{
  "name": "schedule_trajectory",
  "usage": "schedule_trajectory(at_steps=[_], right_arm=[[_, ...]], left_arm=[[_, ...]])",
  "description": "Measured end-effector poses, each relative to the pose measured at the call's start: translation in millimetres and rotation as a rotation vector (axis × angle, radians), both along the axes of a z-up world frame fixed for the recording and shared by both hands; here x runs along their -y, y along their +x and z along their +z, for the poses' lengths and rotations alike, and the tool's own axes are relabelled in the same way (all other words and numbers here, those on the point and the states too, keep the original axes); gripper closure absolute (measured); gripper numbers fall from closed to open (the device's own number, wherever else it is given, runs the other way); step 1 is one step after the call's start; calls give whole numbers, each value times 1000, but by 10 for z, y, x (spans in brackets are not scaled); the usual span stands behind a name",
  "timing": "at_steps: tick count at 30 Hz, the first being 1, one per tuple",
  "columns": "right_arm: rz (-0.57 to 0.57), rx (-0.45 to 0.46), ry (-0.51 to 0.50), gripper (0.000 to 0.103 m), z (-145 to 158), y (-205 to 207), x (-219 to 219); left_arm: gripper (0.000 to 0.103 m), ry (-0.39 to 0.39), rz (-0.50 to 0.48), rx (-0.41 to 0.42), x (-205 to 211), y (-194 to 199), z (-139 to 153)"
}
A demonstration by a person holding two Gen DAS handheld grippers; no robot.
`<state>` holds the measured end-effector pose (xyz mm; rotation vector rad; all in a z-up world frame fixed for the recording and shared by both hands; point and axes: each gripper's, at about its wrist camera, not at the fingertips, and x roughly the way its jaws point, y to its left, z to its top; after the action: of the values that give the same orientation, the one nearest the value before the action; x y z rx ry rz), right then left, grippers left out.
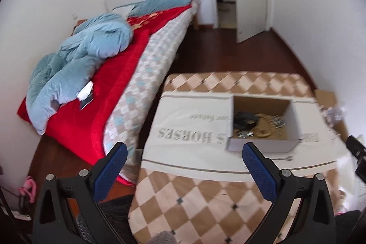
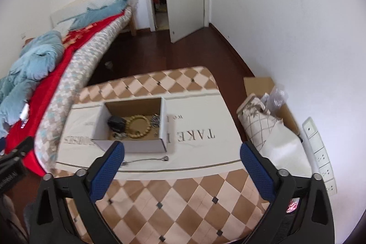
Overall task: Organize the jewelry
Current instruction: 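Move the right gripper to the silver chain bracelet and grasp its clasp, then lift the silver chain with the right gripper while the left grasps the small silver charm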
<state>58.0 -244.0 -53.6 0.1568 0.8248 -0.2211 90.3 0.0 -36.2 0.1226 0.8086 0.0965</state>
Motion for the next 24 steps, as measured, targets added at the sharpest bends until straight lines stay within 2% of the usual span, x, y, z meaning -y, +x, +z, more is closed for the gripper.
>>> schedule_trajectory(at_steps=[2,5,8,13,14,16,17,18,20,24], right_arm=[[12,-53,31,32,-323,170,48],[38,-119,114,33,-844,435,58],[51,-145,128,33,-1217,611,-20],[68,-165,117,37,-1589,791,-169],[72,-169,105,43,-1637,816,-203],[75,-182,87,62,-1719,854,-251],[71,-196,79,79,-1769,872,-266],[60,-202,77,92,-1810,874,-265],[44,-178,63,93,-1826,834,-243],[-5,-149,97,93,-1792,699,-28]], left_arm=[[1,24,25,-29,-47,90,-163],[1,57,62,-75,-146,216,-407],[1,83,95,-133,-247,334,-656],[1,78,98,-206,-291,463,-929],[1,73,92,-213,-285,486,-966],[1,67,82,-227,-252,525,-1016],[1,68,78,-230,-232,541,-1024],[1,66,71,-234,-199,558,-1042],[1,65,61,-238,-135,594,-1062],[1,60,32,-249,4,675,-1101]])
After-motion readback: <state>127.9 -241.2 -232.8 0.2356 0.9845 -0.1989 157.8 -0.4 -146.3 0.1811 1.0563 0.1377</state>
